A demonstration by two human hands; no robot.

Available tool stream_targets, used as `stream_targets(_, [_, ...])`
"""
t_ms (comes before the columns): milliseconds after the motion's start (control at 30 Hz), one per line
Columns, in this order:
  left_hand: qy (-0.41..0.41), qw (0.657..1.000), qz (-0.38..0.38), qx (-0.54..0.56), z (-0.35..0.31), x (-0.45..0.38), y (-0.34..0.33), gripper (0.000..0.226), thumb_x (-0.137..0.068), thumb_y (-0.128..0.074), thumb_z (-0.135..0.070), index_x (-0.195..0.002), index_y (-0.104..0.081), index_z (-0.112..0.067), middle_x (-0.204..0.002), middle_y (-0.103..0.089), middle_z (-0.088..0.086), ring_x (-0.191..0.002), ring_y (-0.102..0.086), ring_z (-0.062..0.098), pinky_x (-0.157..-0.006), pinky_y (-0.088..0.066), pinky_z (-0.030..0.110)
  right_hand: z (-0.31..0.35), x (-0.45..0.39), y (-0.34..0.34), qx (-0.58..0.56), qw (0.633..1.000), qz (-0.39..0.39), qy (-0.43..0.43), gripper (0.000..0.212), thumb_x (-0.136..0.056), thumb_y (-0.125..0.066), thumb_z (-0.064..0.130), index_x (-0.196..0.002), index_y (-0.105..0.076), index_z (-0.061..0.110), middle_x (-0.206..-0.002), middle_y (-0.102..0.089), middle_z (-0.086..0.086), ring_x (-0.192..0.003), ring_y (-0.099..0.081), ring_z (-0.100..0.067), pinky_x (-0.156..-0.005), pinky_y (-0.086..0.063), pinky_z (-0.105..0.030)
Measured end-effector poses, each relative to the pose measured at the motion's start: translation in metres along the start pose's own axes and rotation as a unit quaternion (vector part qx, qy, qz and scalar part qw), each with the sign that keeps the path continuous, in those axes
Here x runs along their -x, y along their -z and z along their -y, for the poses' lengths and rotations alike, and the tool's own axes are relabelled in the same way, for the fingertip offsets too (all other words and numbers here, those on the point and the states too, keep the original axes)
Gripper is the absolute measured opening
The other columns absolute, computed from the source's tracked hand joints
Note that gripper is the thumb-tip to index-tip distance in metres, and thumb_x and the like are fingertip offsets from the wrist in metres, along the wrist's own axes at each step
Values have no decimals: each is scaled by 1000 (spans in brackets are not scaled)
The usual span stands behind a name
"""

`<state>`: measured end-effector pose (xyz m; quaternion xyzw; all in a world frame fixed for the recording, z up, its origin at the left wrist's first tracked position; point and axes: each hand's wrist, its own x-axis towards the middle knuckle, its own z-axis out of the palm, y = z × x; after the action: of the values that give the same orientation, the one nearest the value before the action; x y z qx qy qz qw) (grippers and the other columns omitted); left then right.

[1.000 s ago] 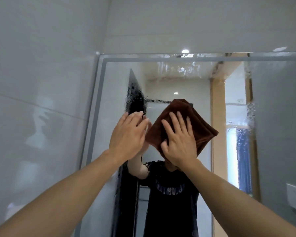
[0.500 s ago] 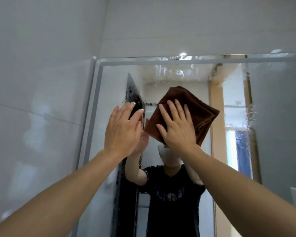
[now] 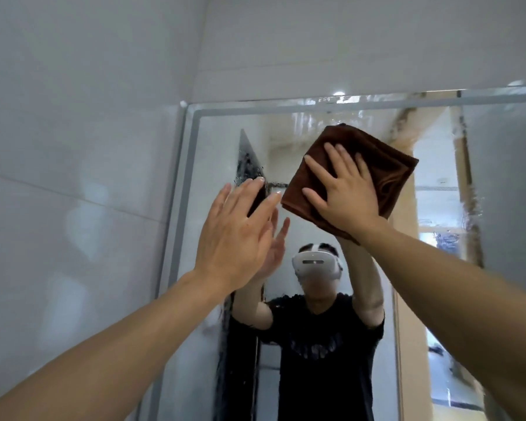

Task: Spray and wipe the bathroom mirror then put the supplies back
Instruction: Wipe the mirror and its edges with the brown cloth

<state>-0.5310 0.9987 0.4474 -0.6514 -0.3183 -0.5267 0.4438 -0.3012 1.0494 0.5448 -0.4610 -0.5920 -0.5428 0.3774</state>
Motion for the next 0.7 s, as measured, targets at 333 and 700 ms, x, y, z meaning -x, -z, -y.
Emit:
stream_targets(333, [43,983,7,177,-31,-43,-26,42,-102,-41,-13,-141,-53,-4,-145,-53,11,-135,-46,23,-115,-37,36,21,-10,41,-430,890,137,-63,80,-90,-46,-5,-160,-11,13,-160,-35,-3,-148,-30,-17,-121,-26,-31])
stream_targets(700, [210,975,63,29,-111,-109,-108,68,-100,-26,-61,-158,-16,-29,-166,0,20,-154,7,38,-123,3,55,-48,31,103,-481,848,76,-207,54,-89,-44,-5,-136,-55,17,-123,-68,-2,-119,-61,-17,-101,-51,-32])
